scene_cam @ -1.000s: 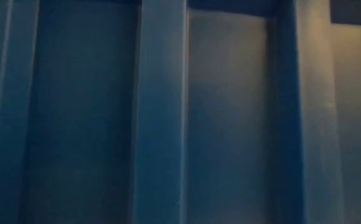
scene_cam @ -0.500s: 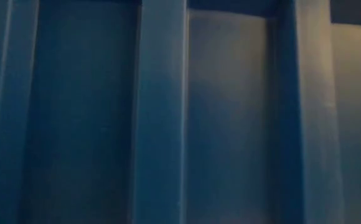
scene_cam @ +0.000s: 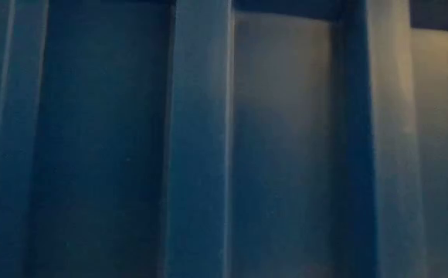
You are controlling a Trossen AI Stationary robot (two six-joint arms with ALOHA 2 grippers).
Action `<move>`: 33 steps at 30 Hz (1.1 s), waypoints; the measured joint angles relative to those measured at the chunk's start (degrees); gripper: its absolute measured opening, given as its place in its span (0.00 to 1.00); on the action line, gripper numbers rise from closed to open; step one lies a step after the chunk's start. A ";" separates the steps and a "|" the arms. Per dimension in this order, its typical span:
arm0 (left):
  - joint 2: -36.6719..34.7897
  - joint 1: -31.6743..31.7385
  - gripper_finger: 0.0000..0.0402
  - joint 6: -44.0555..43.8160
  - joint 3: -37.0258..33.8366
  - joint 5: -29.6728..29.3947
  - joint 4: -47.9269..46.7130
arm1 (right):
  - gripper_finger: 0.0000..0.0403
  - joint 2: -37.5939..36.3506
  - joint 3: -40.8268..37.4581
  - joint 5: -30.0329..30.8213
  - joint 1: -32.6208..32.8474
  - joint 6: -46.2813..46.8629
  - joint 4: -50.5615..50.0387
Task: Pick and place slides into bin
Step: Stack the slide on top of the black slide in the blue bin
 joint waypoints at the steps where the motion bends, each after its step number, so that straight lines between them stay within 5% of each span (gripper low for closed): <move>1: 0.03 0.00 0.73 -1.21 0.00 -0.21 0.94 | 0.00 0.11 -0.23 0.45 -0.45 -1.23 2.06; 8: 1.90 0.02 0.80 -2.98 0.02 -7.71 6.32 | 0.00 -0.08 -1.86 -1.11 -2.81 -3.57 10.42; 25: 11.79 -0.02 0.69 -6.18 0.00 -8.29 22.54 | 0.00 1.33 -1.92 -3.58 -2.91 -6.81 15.88; 33: 13.49 -1.30 0.69 -7.07 -0.04 -9.00 20.86 | 0.00 3.02 -1.99 -5.02 -3.32 -7.31 18.41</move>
